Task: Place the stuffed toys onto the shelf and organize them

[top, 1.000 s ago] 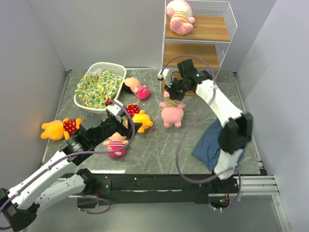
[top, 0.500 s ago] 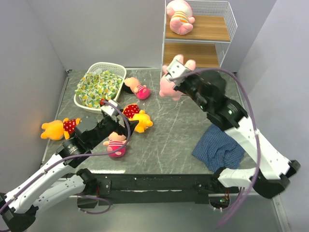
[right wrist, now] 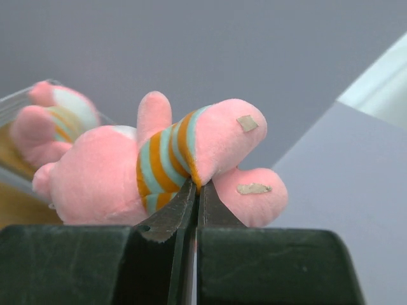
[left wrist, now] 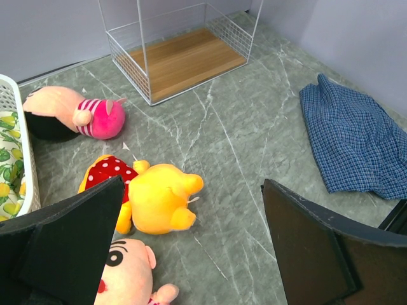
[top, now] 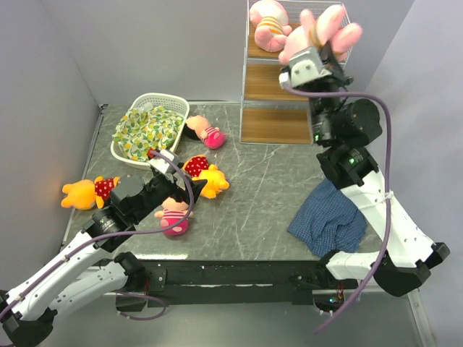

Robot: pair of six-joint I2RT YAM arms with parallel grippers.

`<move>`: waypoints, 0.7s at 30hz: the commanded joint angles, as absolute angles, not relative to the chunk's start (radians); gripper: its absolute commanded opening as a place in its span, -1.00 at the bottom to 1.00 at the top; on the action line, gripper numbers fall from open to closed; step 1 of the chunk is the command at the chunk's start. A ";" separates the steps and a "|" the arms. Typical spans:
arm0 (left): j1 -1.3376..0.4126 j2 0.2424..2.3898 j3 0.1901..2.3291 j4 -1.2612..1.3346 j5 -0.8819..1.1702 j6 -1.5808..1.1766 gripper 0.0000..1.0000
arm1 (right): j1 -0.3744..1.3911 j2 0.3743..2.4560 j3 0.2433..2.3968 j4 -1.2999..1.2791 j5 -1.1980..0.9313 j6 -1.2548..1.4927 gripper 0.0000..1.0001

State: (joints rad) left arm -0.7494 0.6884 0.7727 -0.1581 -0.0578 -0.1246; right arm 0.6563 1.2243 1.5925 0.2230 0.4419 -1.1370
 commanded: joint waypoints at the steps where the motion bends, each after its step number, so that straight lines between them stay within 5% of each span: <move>1: -0.749 0.669 0.775 -0.121 -0.061 -0.129 0.93 | 0.549 1.255 1.658 0.400 0.372 -1.233 -1.00; 21: -0.749 0.666 0.769 -0.110 -0.066 -0.133 0.93 | 0.261 1.609 1.724 0.666 0.078 -1.319 -1.00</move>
